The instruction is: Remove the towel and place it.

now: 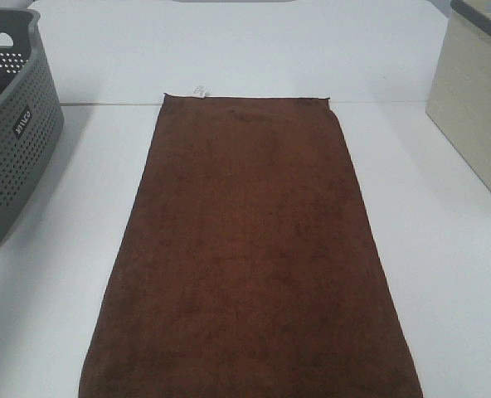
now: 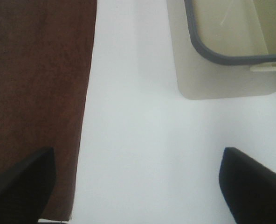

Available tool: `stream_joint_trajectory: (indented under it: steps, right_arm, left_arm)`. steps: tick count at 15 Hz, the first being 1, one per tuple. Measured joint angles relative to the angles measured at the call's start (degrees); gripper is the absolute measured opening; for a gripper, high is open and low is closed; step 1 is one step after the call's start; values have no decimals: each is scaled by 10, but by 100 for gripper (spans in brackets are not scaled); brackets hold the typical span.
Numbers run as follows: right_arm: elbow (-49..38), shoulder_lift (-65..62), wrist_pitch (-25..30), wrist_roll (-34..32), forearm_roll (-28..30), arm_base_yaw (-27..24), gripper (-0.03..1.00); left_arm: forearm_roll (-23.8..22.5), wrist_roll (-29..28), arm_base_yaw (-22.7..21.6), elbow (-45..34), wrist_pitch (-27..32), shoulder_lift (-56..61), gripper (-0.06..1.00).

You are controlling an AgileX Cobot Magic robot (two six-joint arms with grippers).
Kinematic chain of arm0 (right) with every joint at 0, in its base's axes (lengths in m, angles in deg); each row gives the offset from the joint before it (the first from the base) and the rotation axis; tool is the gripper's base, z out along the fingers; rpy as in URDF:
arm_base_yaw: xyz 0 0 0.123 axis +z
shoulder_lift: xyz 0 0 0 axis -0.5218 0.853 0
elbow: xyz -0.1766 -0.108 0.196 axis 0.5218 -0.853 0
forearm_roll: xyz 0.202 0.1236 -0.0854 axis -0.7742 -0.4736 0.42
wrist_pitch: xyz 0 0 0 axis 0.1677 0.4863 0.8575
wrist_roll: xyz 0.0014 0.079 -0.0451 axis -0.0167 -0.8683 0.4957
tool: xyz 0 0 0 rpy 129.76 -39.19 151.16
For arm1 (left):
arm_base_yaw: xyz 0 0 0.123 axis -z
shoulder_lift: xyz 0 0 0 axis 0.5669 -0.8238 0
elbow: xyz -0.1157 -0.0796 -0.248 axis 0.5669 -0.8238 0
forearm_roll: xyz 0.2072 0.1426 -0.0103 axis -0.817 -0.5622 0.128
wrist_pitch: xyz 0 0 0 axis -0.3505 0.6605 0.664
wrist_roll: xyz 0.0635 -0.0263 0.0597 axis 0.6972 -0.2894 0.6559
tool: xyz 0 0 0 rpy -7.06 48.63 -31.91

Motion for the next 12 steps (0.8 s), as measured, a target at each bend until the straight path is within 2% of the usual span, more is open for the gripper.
stream_joint_trajectory:
  steps: [5, 7, 12]
  right_arm:
    - [-151, -246, 2, 4, 49, 0, 90]
    - [-224, -348, 2, 5, 64, 0, 90]
    - [-281, -460, 3, 6, 62, 43, 90]
  left_arm:
    - [-18, -9, 0, -167, -6, 204, 77]
    - [-52, -9, 0, -272, -52, 333, 77]
    - [-74, -5, 0, -408, -61, 529, 76]
